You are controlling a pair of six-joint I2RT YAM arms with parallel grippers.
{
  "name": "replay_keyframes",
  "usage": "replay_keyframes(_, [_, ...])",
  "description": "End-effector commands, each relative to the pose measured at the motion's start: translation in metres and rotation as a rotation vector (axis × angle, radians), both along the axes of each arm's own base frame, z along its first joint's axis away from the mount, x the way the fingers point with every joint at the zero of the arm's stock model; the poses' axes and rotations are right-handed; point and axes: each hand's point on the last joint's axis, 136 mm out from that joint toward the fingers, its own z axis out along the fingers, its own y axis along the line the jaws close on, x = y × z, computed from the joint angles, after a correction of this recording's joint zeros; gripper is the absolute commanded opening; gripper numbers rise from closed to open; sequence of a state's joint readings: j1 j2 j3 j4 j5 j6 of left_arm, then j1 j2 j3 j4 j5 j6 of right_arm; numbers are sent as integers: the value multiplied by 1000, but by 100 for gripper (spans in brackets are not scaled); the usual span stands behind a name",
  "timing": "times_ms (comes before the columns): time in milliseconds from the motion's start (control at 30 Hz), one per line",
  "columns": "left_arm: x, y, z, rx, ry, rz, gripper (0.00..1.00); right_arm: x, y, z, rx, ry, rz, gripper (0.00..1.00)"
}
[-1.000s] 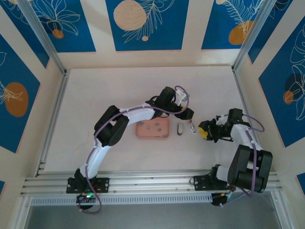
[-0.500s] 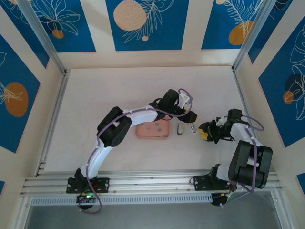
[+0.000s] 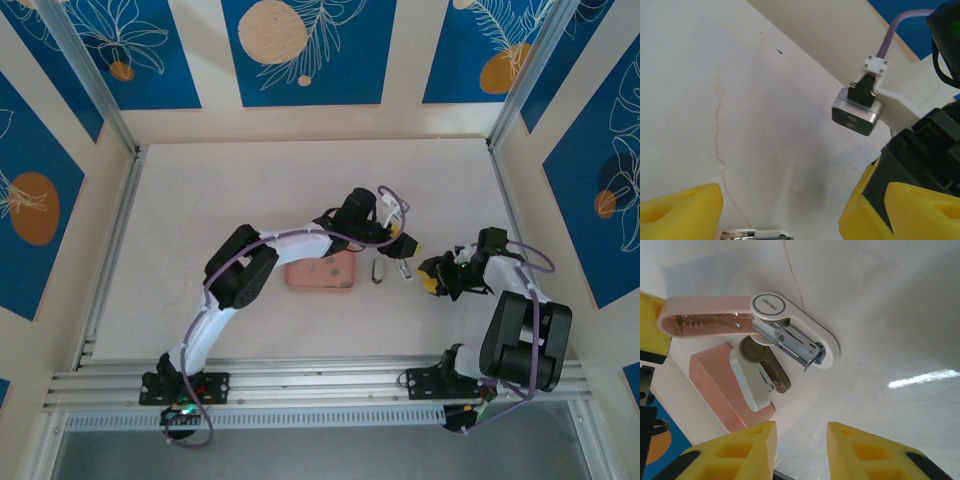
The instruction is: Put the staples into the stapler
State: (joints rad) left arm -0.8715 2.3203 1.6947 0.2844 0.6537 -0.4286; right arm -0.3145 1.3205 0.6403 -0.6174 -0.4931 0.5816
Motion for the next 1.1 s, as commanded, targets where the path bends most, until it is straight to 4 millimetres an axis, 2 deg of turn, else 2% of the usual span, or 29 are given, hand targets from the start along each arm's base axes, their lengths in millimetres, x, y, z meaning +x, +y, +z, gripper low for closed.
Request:
replay_keyframes(0, [-21,-5,23,-60,-23,-79,84,4,-3,6,-6,-4,-11,32])
replay_keyframes(567, [-64,-12,21,-54,-4,-185,84,6,-8,10,-26,-10,-20,32])
replay_keyframes(833, [-78,-17,20,-61,9,-195,84,4,-13,20,-58,-27,-24,33])
replay_keyframes(967, [-69,-15,30,-72,-17,-146,84,5,-11,29,-57,-49,-20,33])
replay_keyframes(1067, [-54,-9,37,-55,-64,-66,84,9,-7,35,-59,-66,-6,34])
